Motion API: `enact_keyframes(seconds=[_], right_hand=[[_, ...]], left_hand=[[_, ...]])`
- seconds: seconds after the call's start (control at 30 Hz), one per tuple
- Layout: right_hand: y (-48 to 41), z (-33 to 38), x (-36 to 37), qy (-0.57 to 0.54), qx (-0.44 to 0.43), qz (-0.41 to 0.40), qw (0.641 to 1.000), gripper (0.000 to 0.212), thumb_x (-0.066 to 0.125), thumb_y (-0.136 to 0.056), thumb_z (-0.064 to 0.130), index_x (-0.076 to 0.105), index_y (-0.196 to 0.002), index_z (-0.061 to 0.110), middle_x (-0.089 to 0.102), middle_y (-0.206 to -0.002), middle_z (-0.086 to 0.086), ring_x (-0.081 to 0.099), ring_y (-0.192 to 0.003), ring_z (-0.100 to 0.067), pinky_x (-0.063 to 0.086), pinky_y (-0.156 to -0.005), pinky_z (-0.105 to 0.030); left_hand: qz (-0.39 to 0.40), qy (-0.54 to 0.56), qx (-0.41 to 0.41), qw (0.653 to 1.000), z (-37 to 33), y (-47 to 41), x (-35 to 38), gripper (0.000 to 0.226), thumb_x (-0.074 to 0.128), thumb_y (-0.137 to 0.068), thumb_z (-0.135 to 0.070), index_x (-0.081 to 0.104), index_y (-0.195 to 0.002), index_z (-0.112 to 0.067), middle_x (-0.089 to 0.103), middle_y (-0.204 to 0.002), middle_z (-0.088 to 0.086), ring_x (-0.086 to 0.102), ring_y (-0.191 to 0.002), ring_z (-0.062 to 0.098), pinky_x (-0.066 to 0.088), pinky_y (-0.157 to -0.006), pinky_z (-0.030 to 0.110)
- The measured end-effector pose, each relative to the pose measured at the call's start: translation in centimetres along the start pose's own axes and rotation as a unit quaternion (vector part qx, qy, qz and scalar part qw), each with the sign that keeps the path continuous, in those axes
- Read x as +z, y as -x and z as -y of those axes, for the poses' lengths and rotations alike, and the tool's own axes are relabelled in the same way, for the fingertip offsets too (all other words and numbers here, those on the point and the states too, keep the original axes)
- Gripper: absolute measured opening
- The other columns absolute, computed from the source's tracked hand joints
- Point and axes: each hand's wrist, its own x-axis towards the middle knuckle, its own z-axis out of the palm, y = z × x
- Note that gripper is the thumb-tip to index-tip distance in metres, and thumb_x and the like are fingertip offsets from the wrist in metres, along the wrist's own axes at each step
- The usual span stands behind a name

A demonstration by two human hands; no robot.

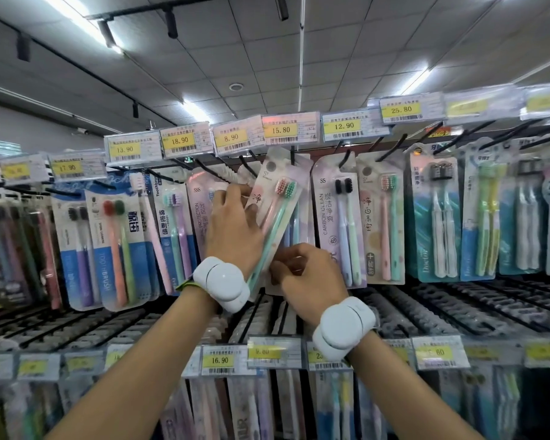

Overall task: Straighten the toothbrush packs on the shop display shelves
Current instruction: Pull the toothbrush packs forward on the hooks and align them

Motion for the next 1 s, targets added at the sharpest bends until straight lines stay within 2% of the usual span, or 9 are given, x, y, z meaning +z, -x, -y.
enact_keyframes(seconds=[0.07,0.17,0.27,0.4,0.53,0.6,0.73,0.87,1.0], right_hand=[[0.0,-0.3,-0.4,-0.002,0.002,-0.007,1.0,0.01,0.069,-0.088,0.027,0.068,-0.097,0.024,0.074,-0.087,0.009,0.069,-0.082,-0.008,0.05,-0.068,-0.018],[0.2,-0.9,-1.5,0.004,0.005,-0.021,1.0,0.012,0.069,-0.088,0.035,0.067,-0.095,0.026,0.073,-0.086,0.011,0.068,-0.082,-0.007,0.052,-0.073,-0.023],[0.3,-1.6,-2.9,0.0,0.0,-0.043,0.999,0.017,0.07,-0.086,0.041,0.065,-0.091,0.026,0.071,-0.085,0.01,0.068,-0.082,-0.007,0.053,-0.074,-0.024],[-0.1,-2.3,-4.1,-0.011,-0.006,-0.047,0.999,0.036,0.068,-0.079,0.059,0.059,-0.094,0.028,0.073,-0.088,0.008,0.071,-0.081,-0.014,0.058,-0.079,-0.038],[-0.2,-2.3,-4.5,-0.01,-0.03,-0.03,0.999,0.029,0.071,-0.081,0.052,0.061,-0.091,0.027,0.075,-0.08,0.003,0.07,-0.073,-0.019,0.057,-0.07,-0.037],[-0.2,-2.3,-4.7,-0.017,-0.036,-0.024,0.999,0.027,0.07,-0.082,0.05,0.063,-0.093,0.027,0.075,-0.08,0.003,0.07,-0.073,-0.019,0.058,-0.07,-0.039],[-0.3,-2.3,-4.7,-0.011,-0.045,-0.008,0.999,0.035,0.065,-0.081,0.056,0.062,-0.098,0.026,0.075,-0.083,0.003,0.071,-0.077,-0.021,0.059,-0.076,-0.047],[-0.3,-1.9,-4.5,-0.027,-0.064,-0.002,0.998,0.039,0.064,-0.079,0.06,0.06,-0.098,0.026,0.074,-0.083,0.001,0.071,-0.078,-0.024,0.059,-0.074,-0.051],[0.1,-1.4,-4.1,-0.049,-0.067,0.007,0.997,0.046,0.063,-0.075,0.064,0.057,-0.094,0.022,0.073,-0.083,-0.003,0.071,-0.079,-0.028,0.058,-0.073,-0.053]], left_hand=[[0.01,-0.003,-0.007,1.0,-0.3,0.2,0.1,0.023,0.051,-0.098,-0.011,0.054,-0.122,-0.012,0.052,-0.119,0.011,0.056,-0.103,0.032,0.047,-0.09,0.046],[0.036,-0.005,-0.003,0.999,-0.5,0.8,0.5,0.022,0.049,-0.101,-0.014,0.052,-0.122,-0.016,0.052,-0.119,0.007,0.055,-0.1,0.027,0.044,-0.086,0.037],[0.052,0.018,0.001,0.998,-0.7,1.3,0.9,0.024,0.051,-0.101,-0.019,0.053,-0.125,-0.016,0.056,-0.116,0.006,0.06,-0.099,0.027,0.049,-0.089,0.04],[0.057,0.052,-0.016,0.997,-1.9,1.9,1.7,0.019,0.055,-0.1,-0.021,0.055,-0.118,-0.015,0.062,-0.101,-0.003,0.061,-0.094,0.02,0.051,-0.089,0.039],[0.039,0.08,-0.032,0.996,-2.9,2.2,2.3,0.02,0.058,-0.098,-0.021,0.054,-0.115,-0.011,0.068,-0.093,-0.001,0.066,-0.092,0.024,0.053,-0.086,0.04],[0.031,0.085,-0.041,0.995,-3.2,2.2,2.3,0.02,0.058,-0.098,-0.021,0.054,-0.115,-0.012,0.068,-0.092,-0.001,0.067,-0.091,0.024,0.053,-0.084,0.038],[0.016,0.09,-0.044,0.995,-3.5,2.5,2.1,0.02,0.058,-0.098,-0.023,0.053,-0.116,-0.014,0.067,-0.09,-0.005,0.067,-0.087,0.021,0.053,-0.079,0.033],[-0.02,0.107,-0.021,0.994,-3.8,2.9,1.2,0.019,0.058,-0.097,-0.025,0.051,-0.114,-0.019,0.067,-0.09,-0.009,0.067,-0.082,0.013,0.057,-0.076,0.039],[-0.029,0.112,0.001,0.993,-4.0,3.3,0.3,0.018,0.06,-0.097,-0.028,0.05,-0.112,-0.023,0.066,-0.09,-0.01,0.065,-0.08,0.008,0.057,-0.075,0.039]])
